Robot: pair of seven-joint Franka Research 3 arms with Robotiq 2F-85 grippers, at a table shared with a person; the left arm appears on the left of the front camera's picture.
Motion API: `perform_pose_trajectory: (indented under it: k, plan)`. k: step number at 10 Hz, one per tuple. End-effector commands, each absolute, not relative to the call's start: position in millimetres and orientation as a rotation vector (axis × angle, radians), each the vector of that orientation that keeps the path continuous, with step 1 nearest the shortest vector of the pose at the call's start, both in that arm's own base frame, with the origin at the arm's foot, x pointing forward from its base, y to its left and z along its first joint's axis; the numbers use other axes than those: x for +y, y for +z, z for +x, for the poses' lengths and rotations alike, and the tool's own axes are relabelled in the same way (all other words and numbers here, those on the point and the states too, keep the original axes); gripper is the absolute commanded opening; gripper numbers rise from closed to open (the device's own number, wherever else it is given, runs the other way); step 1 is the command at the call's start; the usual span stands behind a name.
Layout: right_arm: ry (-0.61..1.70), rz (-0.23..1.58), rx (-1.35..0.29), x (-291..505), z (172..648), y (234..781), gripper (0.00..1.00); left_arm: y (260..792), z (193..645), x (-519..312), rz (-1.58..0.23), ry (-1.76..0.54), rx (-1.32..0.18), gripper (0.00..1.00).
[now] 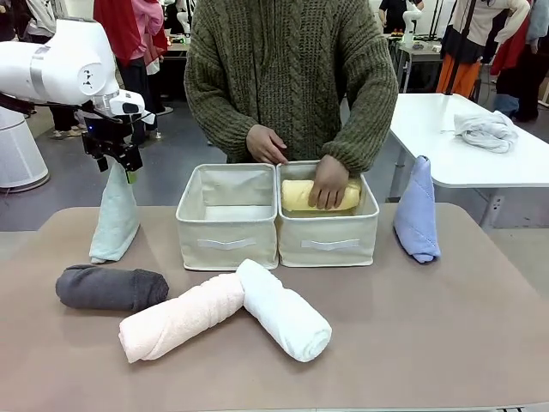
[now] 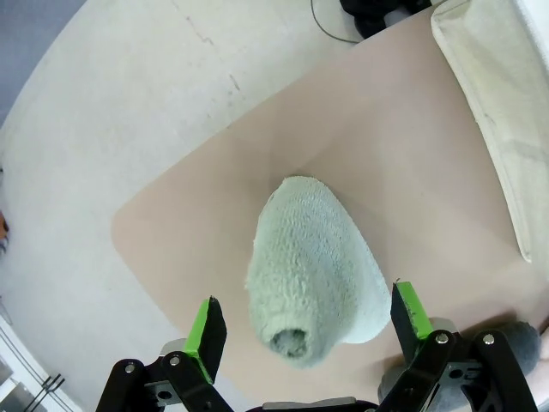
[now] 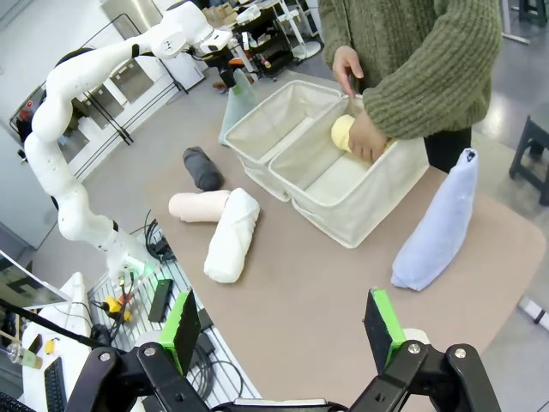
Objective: Sort the towels based on their folding style.
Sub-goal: Pick up one triangle-folded towel and place it in the left Fabric basket.
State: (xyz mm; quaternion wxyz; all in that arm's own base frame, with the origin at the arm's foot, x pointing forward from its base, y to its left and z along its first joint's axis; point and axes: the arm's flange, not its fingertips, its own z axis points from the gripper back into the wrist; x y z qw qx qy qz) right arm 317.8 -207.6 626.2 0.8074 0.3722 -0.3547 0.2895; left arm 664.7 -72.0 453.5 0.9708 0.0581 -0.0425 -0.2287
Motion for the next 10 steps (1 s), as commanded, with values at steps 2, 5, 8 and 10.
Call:
perform_pose_trajectory:
  k: [2, 5, 8, 10]
  plan:
    - [0.626, 0.808, -0.768, -208.3, 317.4, 626.2, 1.0, 457.3, 675.6, -75.6, 0.161, -0.438, -0.111, 0.43]
    - [0.626, 0.808, -0.768, -208.3, 317.4, 626.2, 1.0, 457.1, 675.0, -75.3, 0.176, -0.44, -0.097, 0.0]
    - [0.626, 0.808, -0.768, -208.3, 317.4, 626.2, 1.0, 457.4, 674.3, -74.2, 0.18, -0.445, -0.093, 0.0]
    - [0.626, 0.808, -0.768, -208.3, 317.4, 626.2, 1.0, 457.8, 672.4, -71.3, 0.175, -0.45, -0.091, 0.0]
